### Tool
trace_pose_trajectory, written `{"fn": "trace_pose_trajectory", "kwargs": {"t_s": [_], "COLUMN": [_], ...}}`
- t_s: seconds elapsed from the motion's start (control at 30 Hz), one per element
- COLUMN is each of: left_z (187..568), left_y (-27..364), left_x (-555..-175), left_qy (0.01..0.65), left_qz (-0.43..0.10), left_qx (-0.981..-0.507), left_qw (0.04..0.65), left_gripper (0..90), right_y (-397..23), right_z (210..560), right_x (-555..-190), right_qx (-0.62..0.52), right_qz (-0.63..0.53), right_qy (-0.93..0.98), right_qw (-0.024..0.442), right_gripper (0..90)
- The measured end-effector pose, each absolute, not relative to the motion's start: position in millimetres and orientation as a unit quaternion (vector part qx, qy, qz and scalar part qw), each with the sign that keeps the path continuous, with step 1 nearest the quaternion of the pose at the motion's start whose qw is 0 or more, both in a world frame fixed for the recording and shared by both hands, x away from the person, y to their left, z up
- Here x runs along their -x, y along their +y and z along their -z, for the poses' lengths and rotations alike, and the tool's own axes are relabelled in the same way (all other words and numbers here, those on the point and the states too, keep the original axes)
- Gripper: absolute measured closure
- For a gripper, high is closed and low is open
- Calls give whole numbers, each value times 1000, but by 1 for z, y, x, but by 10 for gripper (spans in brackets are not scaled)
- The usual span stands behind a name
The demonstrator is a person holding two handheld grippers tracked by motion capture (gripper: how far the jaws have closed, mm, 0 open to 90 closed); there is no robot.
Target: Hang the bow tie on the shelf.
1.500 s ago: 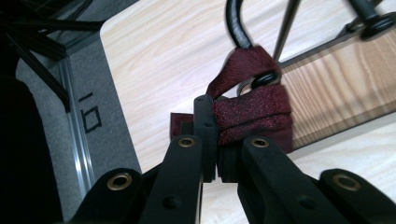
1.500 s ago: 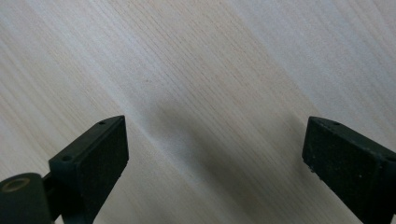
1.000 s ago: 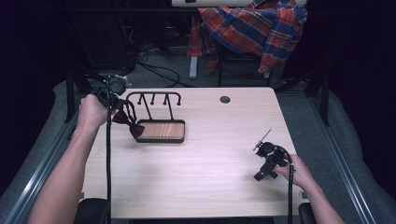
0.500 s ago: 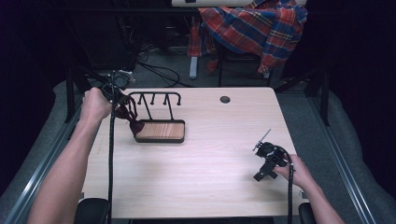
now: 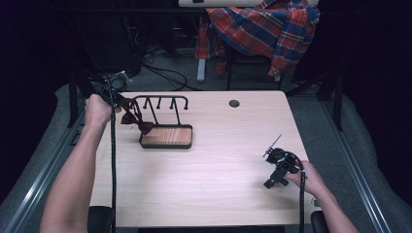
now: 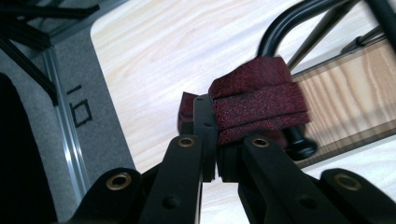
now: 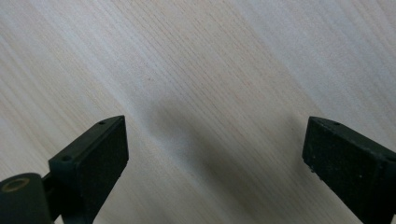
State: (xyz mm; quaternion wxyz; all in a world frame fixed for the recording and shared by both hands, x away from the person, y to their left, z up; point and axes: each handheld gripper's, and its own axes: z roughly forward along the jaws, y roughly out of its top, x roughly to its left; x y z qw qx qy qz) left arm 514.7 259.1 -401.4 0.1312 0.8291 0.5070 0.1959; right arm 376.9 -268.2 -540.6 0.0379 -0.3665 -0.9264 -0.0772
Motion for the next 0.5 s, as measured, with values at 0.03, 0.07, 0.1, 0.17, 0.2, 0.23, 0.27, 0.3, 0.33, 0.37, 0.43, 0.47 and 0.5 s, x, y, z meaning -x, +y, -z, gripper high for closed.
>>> {"fn": "trace_pose_trajectory", "kwargs": {"t_s": [0.03, 0.07, 0.1, 0.17, 0.2, 0.23, 0.27, 0.3, 0.33, 0.37, 0.43, 0.47, 0.5], "left_z": [402, 404, 405, 409, 410, 411, 413, 413, 413, 415, 417, 417, 418], "left_y": [260, 261, 262, 265, 267, 268, 269, 270, 270, 272, 274, 275, 275], "left_x": [-514, -512, -511, -508, -506, -505, -503, -502, -502, -499, -497, -496, -496], "left_qy": [508, 509, 508, 514, 515, 516, 519, 521, 521, 524, 527, 527, 529], "left_qz": [-193, -191, -189, -186, -187, -186, -186, -187, -187, -190, -191, -191, -191], "left_qx": [-829, -828, -829, -825, -823, -822, -820, -818, -818, -815, -813, -813, -811], "left_qw": [132, 137, 137, 147, 152, 154, 155, 156, 156, 158, 160, 161, 160], "left_gripper": [871, 860, 842, 788, 766, 721, 679, 631, 592, 537, 481, 462, 438], "right_y": [-268, -268, -267, -267, -267, -267, -267, -267, -267, -267, -267, -267, -267], "right_z": [541, 541, 540, 540, 540, 540, 540, 541, 540, 540, 541, 541, 541], "right_x": [-377, -376, -376, -376, -376, -376, -376, -376, -376, -376, -376, -376, -375], "right_qx": [367, 372, 368, 367, 368, 368, 368, 369, 368, 370, 371, 371, 371], "right_qz": [77, 82, 79, 79, 79, 79, 79, 81, 80, 81, 81, 81, 82], "right_qy": [-926, -924, -926, -926, -926, -926, -926, -925, -926, -925, -924, -924, -924], "right_qw": [38, 35, 43, 43, 43, 43, 43, 37, 36, 35, 39, 38, 37], "right_gripper": [68, 68, 68, 68, 68, 68, 68, 67, 68, 68, 68, 67, 67]}}
